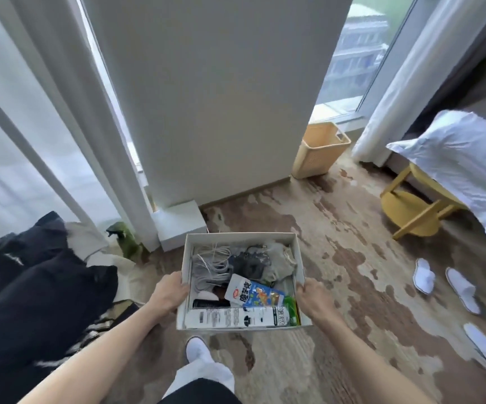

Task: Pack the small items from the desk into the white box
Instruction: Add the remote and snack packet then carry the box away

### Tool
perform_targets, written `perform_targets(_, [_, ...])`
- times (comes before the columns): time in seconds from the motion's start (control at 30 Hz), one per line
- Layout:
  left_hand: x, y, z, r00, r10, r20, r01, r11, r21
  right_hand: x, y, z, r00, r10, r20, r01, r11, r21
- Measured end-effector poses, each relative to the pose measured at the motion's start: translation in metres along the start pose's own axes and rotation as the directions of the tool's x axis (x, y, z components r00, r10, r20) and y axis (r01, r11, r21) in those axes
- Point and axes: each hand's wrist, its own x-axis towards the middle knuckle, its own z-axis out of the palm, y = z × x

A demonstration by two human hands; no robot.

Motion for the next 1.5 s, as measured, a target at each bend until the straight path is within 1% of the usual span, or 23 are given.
perform_targets(0.13, [0.076,-0.008,-0.044,0.997,-0.069,-0.045,0.065,0.995,-0.082,0.087,-0.075,-0.013,0.998,-0.070,-0.009,0.069,0.997,-0.035])
perform_targets(0.23, [0.126,-0.012,-0.075,0.991,-0.103,-0.090,0.093,0.989,-0.114,0.141,-0.122,-0.015,0.994,-0.107,-0.014,0.107,0.994,-0.025])
perform_targets(0.33, [0.153,-0.018,-0.088,0.982,-0.169,-0.085,0.157,0.979,-0.128,0.183,-0.152,-0.011,0.993,-0.109,0.038,0.111,0.992,-0.057])
perform_targets(0.5, [0.210,-0.027,-0.106,0.961,-0.269,-0.066,0.258,0.955,-0.143,0.264,-0.196,0.010,0.979,-0.119,0.168,0.131,0.989,-0.065])
perform_targets(0.63, [0.265,-0.035,-0.130,0.929,-0.352,-0.113,0.334,0.930,-0.151,0.340,-0.252,0.023,0.951,-0.181,0.249,0.197,0.979,-0.041])
perform_targets(0.77, [0.307,-0.038,-0.139,0.877,-0.470,-0.095,0.442,0.869,-0.221,0.403,-0.294,0.035,0.933,-0.187,0.307,0.218,0.973,-0.071])
perform_targets(0.83, [0.334,-0.040,-0.150,0.857,-0.506,-0.093,0.470,0.843,-0.260,0.431,-0.320,0.038,0.922,-0.192,0.336,0.232,0.969,-0.083])
perform_targets(0.93, [0.371,-0.039,-0.156,0.841,-0.537,-0.059,0.499,0.814,-0.298,0.473,-0.346,0.044,0.918,-0.175,0.357,0.230,0.966,-0.120])
perform_targets(1.0, [0.391,-0.045,-0.156,0.830,-0.558,-0.024,0.524,0.794,-0.308,0.493,-0.356,0.055,0.917,-0.131,0.377,0.202,0.967,-0.154])
perform_targets(1.1, [0.425,-0.067,-0.163,0.822,-0.570,-0.009,0.539,0.782,-0.314,0.515,-0.377,0.079,0.923,-0.090,0.374,0.157,0.975,-0.154])
perform_targets(1.3, [0.469,-0.109,-0.137,0.810,-0.582,0.069,0.572,0.759,-0.311,0.545,-0.386,0.133,0.922,0.014,0.387,0.080,0.971,-0.225])
perform_targets(1.4, [0.503,-0.143,-0.132,0.815,-0.578,0.050,0.569,0.779,-0.264,0.563,-0.399,0.170,0.925,0.033,0.378,0.060,0.971,-0.233])
perform_targets(1.5, [0.540,-0.173,-0.123,0.840,-0.542,0.020,0.533,0.820,-0.209,0.584,-0.403,0.206,0.939,0.067,0.338,0.018,0.970,-0.241])
